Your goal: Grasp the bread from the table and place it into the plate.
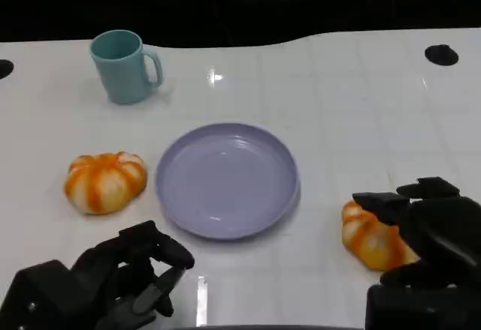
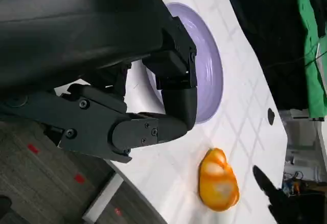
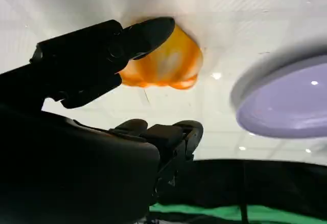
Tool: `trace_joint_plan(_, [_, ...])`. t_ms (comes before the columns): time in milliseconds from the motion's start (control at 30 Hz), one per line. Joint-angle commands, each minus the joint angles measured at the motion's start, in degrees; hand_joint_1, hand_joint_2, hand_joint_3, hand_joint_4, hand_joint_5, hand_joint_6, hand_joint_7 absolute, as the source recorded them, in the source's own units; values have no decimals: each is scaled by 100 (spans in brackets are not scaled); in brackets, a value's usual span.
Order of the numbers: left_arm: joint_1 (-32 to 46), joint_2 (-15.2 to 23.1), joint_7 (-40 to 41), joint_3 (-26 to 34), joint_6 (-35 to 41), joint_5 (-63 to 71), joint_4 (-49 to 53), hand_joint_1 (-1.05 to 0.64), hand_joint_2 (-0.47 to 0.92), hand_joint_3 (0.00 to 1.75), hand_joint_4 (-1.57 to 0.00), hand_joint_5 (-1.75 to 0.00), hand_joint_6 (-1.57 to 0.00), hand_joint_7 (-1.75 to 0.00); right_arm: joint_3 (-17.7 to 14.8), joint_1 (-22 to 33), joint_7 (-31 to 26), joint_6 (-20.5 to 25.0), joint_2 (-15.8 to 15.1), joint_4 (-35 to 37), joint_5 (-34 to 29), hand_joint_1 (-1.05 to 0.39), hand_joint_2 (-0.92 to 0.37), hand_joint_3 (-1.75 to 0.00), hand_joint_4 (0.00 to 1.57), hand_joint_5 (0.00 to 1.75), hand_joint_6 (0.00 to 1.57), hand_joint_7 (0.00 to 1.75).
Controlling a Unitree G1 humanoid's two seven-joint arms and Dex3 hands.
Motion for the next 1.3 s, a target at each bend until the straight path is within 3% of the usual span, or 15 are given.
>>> trace_joint_plan(33, [-34, 56, -1, 20, 88, 6, -40, -42, 92, 45, -63, -175, -59, -133, 130, -304, -96, 82, -67, 572, 33, -55, -87, -1, 4, 49, 35, 1])
trace_joint_plan(333, [-19, 57, -1, 22, 77, 13, -84, -42, 92, 45, -62, -175, -59, -133, 465, -915, -328, 169, -28, 1760, 73, -57, -92, -3, 6, 40, 32, 0])
trace_joint_plan(467, [-16, 39, 20, 15, 123, 8, -120, -42, 92, 45, -62, -175, -59, -133, 593, -1146, -794, 22, 39, 2341, 170, -59, -92, -9, 11, 39, 36, 2])
trace_joint_plan(567, [-10, 31, 37, 6, 169, 14, -161, -42, 92, 45, -62, -175, -59, -133, 483, -1255, -1484, -406, 158, 2800, 555, -50, -92, -9, 38, 38, 58, 6])
trace_joint_plan(600, [-8, 31, 41, 1, 161, 28, -166, -42, 92, 45, -62, -175, -59, -133, 413, -1277, -1796, -652, 200, 2956, 738, -43, -91, -7, 54, 40, 71, 10])
trace_joint_plan(633, [-6, 31, 42, -3, 155, 34, -172, -41, 92, 44, -62, -175, -58, -133, 341, -1294, -2062, -918, 232, 3092, 931, -31, -92, -4, 74, 66, 93, 13])
trace_joint_plan(667, [-5, 27, 43, -5, 165, 31, -184, -41, 92, 44, -62, -175, -58, -133, 255, -1307, -2270, -1182, 274, 3217, 1167, -22, -92, -6, 80, 97, 106, 16])
trace_joint_plan(700, [-5, 24, 43, -6, 173, 27, -192, -41, 92, 45, -62, -175, -58, -133, 215, -1325, -2402, -1362, 288, 3314, 1328, -13, -84, -26, 84, 133, 116, 32])
trace_joint_plan(733, [-7, 14, 51, -8, 202, 19, -208, -41, 92, 44, -62, -175, -58, -133, 196, -1349, -2554, -1602, 272, 3421, 1446, -9, -69, -58, 86, 149, 114, 54])
trace_joint_plan(767, [-8, 4, 54, -6, 224, 7, -219, -41, 92, 44, -62, -175, -59, -133, 203, -1374, -2687, -1778, 247, 3510, 1492, -6, -55, -89, 91, 162, 106, 88])
trace_joint_plan(800, [-10, 1, 59, -11, 232, 14, -227, -40, 92, 44, -62, -175, -59, -133, 216, -1399, -2807, -1925, 220, 3589, 1513, -5, -45, -111, 93, 169, 98, 118])
trace_joint_plan(867, [-12, 1, 61, -20, 259, 27, -255, -40, 92, 45, -62, -175, -59, -134, 225, -1424, -2929, -2059, 202, 3661, 1542, -5, -38, -123, 93, 173, 88, 143])
trace_joint_plan(967, [-10, 3, 61, -29, 281, 34, -273, -39, 92, 46, -63, -175, -58, -134, 239, -1438, -3120, -2155, 187, 3674, 1496, -5, -33, -127, 94, 174, 80, 157])
trace_joint_plan(1300, [23, 10, 58, -46, 269, 81, -305, -37, 92, 48, -62, -175, -57, -135, 129, -1499, -3331, -2248, 233, 3381, 1630, -1, -32, -129, 93, 175, 76, 162])
